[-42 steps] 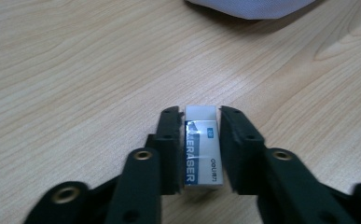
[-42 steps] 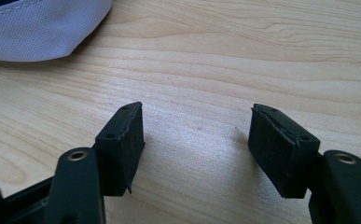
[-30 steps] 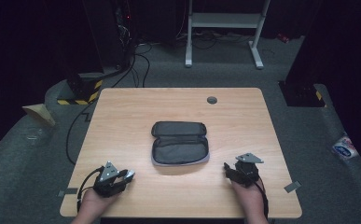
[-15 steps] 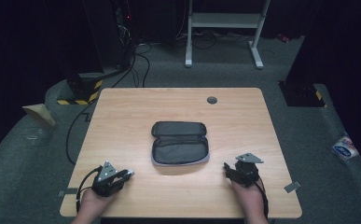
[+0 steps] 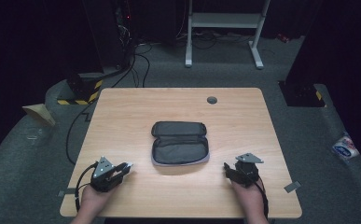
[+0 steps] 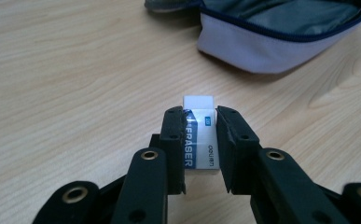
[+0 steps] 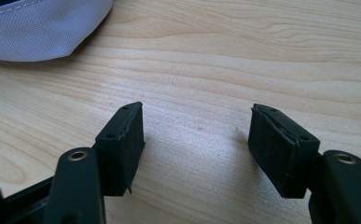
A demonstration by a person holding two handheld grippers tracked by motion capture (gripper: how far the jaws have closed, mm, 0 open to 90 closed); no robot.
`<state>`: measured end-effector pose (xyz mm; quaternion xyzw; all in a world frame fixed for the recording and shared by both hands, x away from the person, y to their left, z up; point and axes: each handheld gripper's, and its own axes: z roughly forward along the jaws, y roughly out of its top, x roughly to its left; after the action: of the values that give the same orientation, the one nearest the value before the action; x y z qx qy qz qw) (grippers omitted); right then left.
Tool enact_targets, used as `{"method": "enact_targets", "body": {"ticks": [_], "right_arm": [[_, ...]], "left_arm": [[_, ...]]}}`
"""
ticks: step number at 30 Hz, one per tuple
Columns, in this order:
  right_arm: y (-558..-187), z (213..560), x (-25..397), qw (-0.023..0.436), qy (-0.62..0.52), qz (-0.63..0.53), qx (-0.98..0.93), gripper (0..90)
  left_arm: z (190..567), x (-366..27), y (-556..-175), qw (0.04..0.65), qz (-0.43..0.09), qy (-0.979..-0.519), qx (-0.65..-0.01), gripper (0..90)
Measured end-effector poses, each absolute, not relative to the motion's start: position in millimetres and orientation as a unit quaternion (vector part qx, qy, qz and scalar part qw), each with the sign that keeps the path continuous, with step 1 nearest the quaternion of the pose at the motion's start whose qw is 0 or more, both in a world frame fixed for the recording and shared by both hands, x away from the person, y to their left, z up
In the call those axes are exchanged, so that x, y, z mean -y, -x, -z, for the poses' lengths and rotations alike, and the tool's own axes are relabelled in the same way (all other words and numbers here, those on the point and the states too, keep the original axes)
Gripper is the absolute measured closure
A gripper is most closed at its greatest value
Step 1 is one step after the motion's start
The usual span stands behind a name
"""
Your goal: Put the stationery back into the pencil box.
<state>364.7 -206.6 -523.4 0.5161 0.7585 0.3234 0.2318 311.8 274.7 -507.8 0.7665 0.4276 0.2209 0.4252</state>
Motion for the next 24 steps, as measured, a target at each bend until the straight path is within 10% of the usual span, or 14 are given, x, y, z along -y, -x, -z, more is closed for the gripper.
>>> {"method": "enact_targets", "body": {"ticks": [24], "right_arm": [[-365, 523, 206, 0.231, -0.515, -0.325, -0.759, 36.0]], "left_arm": [[495, -239, -316, 0.449, -0.241, -0.748, -0.425, 72.9]]}}
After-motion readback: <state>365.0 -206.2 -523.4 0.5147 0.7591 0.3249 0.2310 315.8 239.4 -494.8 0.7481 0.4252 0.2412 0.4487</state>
